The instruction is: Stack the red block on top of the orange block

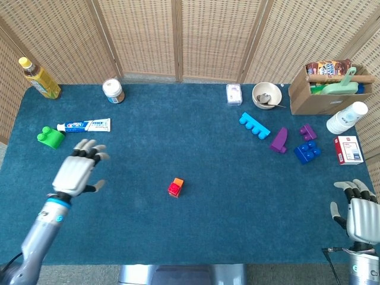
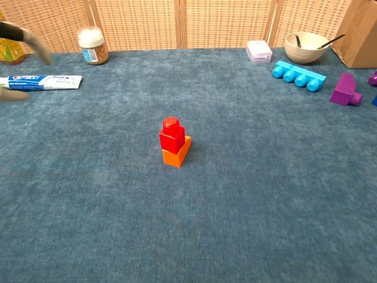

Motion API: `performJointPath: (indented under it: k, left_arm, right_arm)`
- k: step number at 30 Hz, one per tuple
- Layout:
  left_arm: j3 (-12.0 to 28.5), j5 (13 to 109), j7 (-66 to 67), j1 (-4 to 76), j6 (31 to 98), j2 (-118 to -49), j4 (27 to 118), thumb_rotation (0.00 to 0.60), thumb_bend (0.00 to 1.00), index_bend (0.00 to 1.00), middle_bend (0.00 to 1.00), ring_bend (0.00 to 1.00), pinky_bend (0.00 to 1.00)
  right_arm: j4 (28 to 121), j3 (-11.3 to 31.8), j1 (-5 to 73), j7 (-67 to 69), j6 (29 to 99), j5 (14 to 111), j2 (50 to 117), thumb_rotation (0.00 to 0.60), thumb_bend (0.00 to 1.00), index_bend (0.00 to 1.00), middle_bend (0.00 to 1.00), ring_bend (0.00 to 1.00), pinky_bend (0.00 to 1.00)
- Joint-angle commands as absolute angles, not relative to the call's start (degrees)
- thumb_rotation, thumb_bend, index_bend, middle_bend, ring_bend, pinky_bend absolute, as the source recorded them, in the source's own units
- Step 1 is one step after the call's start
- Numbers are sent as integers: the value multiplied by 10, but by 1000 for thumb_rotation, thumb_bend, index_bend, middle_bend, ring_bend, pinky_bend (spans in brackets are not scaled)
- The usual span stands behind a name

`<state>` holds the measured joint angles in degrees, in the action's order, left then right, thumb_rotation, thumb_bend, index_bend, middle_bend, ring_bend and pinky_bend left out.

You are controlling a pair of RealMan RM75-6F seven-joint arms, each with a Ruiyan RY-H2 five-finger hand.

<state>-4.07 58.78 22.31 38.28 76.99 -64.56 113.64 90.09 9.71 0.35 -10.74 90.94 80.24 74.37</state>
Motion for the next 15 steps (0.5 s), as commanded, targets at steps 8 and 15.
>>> performJointPath:
  k: [8, 15]
  left_arm:
    - [-66, 657, 166, 274, 845, -637, 1078, 600, 341, 304, 205, 62, 63]
    - [-86, 706, 137, 196, 904, -631, 1047, 600, 341, 314, 206, 64, 63]
  right_arm:
    - [899, 100, 12, -129, 908, 795, 756, 597, 320, 321, 350, 188, 340]
    - [899, 94, 13, -132, 907, 800, 756, 598, 320, 318, 349, 188, 341]
